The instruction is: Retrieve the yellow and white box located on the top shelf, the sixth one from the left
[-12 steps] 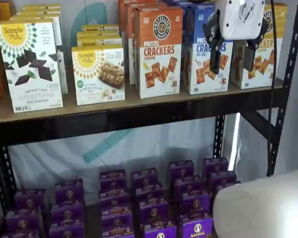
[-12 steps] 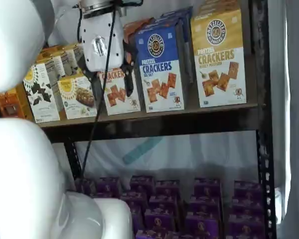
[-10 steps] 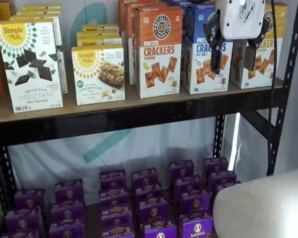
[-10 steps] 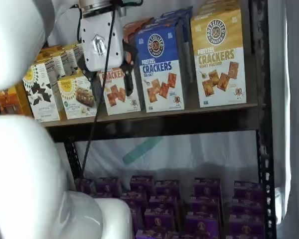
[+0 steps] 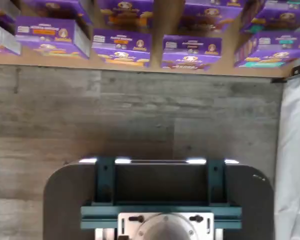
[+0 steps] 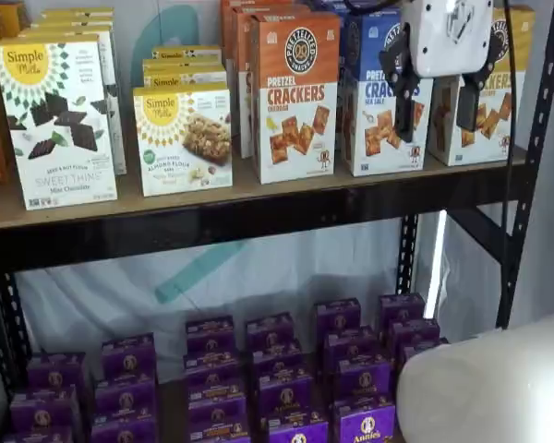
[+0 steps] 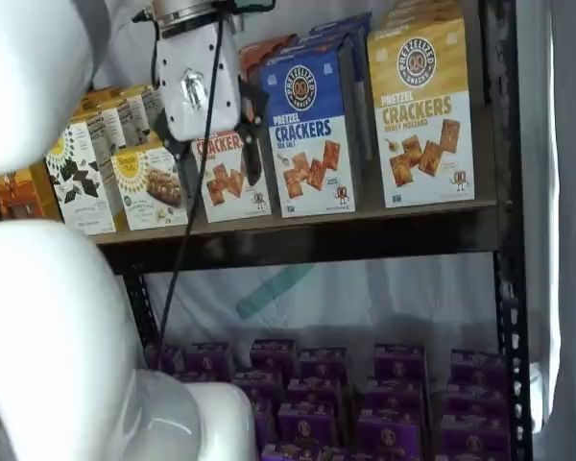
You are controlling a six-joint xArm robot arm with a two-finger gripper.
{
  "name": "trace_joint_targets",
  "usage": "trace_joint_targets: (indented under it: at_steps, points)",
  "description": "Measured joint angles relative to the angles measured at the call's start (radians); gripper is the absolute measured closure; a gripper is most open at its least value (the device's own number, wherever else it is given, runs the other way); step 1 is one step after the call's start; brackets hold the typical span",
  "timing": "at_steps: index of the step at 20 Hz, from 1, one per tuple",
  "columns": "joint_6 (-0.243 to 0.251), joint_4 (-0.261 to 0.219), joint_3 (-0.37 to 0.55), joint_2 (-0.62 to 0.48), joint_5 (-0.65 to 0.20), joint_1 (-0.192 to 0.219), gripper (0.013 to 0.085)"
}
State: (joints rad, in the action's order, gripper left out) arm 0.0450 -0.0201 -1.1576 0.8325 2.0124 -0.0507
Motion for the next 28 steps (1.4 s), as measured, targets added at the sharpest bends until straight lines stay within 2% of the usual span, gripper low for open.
trace_joint_targets:
  at_steps: [4,7,15,21,28]
  points:
    - [-0.023,-0.042,0.022,0.011,-0.043,0.01,0.013]
    - [-0.056,-0.053,0.033,0.012,-0.072,0.042,0.013]
    - [-0.18,-0.066,0.056,0.002,-0.172,0.171,0.013]
    - [-0.282,-0.044,0.04,-0.039,-0.232,0.285,0.013]
    - [-0.358,-0.025,0.017,-0.089,-0.293,0.369,0.013]
